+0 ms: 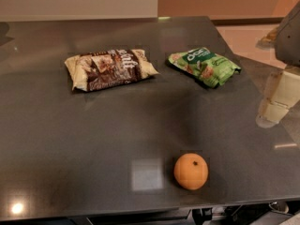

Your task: Move orange near brown chip bag

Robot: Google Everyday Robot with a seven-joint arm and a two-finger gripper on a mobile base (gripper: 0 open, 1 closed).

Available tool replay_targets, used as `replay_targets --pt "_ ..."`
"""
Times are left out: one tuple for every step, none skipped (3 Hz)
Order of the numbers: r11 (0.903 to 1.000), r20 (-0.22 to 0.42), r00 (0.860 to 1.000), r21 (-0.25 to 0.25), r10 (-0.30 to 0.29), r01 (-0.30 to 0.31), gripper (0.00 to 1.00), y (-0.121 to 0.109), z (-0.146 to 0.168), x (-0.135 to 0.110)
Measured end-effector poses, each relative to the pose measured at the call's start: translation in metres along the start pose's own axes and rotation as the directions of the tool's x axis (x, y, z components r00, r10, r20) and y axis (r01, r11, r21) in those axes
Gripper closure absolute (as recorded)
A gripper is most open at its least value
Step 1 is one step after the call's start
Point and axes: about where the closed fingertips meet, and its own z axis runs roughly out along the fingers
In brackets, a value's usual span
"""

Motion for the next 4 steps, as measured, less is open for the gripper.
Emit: replay_targets --pt "1.0 0.0 1.0 0.0 0.0 0.0 0.0 0.0 0.0 0.0" --pt "0.9998 0.018 1.0 -0.005 -0.019 0.019 0.0 0.001 -0.001 -0.003" --pt "0.9943 0.074 0.993 -0.045 -0.093 0.096 0.0 0.017 0.009 -0.02" --pt "0.9731 0.145 0.971 -0.106 -0.188 0.205 0.0 0.046 0.03 -0.041"
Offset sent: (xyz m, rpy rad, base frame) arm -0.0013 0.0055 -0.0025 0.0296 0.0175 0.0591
